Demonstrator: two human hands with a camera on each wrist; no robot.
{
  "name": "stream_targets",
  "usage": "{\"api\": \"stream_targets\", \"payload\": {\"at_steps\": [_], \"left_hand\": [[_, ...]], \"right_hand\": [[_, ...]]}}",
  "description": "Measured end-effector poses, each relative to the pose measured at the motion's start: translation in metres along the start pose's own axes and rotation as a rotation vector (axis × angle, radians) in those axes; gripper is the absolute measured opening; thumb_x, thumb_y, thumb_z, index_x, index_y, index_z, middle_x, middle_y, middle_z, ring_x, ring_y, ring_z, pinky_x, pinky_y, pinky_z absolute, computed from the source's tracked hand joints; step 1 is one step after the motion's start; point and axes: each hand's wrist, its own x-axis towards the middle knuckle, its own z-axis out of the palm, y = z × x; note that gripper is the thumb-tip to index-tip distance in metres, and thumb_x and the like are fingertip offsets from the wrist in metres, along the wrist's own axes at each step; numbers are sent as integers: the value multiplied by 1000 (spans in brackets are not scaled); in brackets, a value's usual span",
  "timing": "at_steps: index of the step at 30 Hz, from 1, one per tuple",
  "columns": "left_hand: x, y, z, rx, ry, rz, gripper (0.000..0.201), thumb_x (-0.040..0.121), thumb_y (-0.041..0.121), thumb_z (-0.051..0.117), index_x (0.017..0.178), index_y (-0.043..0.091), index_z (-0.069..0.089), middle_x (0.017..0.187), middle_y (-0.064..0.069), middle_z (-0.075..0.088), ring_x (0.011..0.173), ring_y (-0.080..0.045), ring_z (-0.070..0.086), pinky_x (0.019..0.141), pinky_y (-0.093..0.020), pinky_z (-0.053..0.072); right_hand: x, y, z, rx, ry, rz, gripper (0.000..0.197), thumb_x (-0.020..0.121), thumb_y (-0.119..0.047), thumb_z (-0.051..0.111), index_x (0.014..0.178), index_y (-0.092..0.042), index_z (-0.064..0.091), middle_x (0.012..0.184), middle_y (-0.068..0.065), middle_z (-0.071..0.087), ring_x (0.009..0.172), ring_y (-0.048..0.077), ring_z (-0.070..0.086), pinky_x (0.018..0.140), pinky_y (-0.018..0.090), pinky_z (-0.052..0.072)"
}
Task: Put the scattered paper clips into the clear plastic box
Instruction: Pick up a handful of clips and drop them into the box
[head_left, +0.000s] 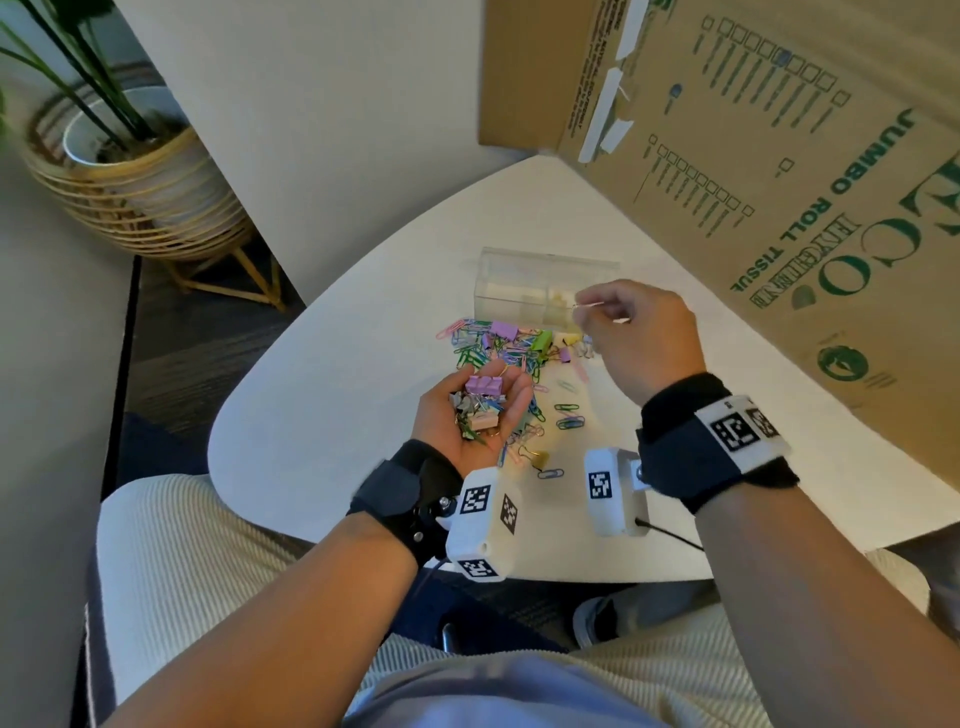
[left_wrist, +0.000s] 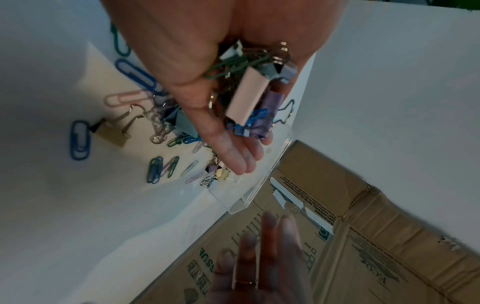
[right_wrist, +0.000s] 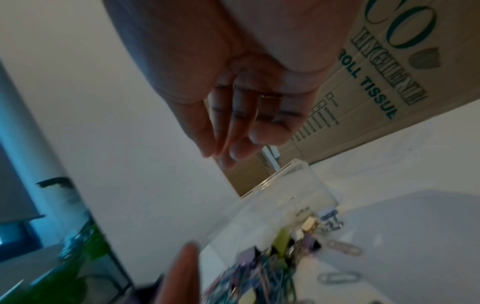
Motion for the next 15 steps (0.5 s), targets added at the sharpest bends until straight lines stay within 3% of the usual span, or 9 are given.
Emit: {"api": "stream_targets", "payload": {"at_steps": [4, 7, 11, 13, 15], "left_hand": [[-1, -1, 7, 31, -27, 11, 34, 98, 24, 41, 104, -2, 63, 85, -21, 71, 68, -31, 72, 61, -39, 60], [-2, 2, 11, 68, -72, 10, 37, 97, 27, 40, 104, -1, 64, 86, -19, 71, 68, -29, 71, 57, -33, 59], [-1, 3, 8, 73, -52, -4, 34, 97, 28, 43, 101, 2, 63, 83, -17, 71, 69, -27, 71, 64, -29, 57], [-4, 2, 6, 101, -42, -36, 34, 97, 30, 43, 101, 1, 62, 80, -17, 71, 66, -26, 71, 62, -28, 57], [-6, 2, 3, 87, -43, -65, 36, 98, 30, 42, 98, -1, 61, 77, -19, 71, 61, -27, 71, 53, -28, 58]], "right_hand": [[-25, -11, 16, -58, -234, -47, 10, 87, -23, 67, 93, -28, 73, 80, -11, 67, 80, 5, 60, 67, 11, 41], [-29, -19, 22, -93, -320, -93, 17, 85, -18, 67, 94, -31, 74, 83, -10, 70, 83, 3, 61, 66, 13, 40], [-33, -26, 33, -251, -432, -206, 39, 81, -8, 67, 112, -31, 71, 106, -8, 69, 93, 11, 61, 83, 26, 49], [-37, -23, 38, -262, -451, -199, 38, 83, -9, 67, 111, -34, 71, 113, -10, 69, 99, 11, 62, 91, 31, 51], [-40, -18, 42, -218, -435, -172, 31, 83, -13, 69, 106, -34, 73, 109, -12, 70, 98, 9, 63, 92, 31, 52]]}}
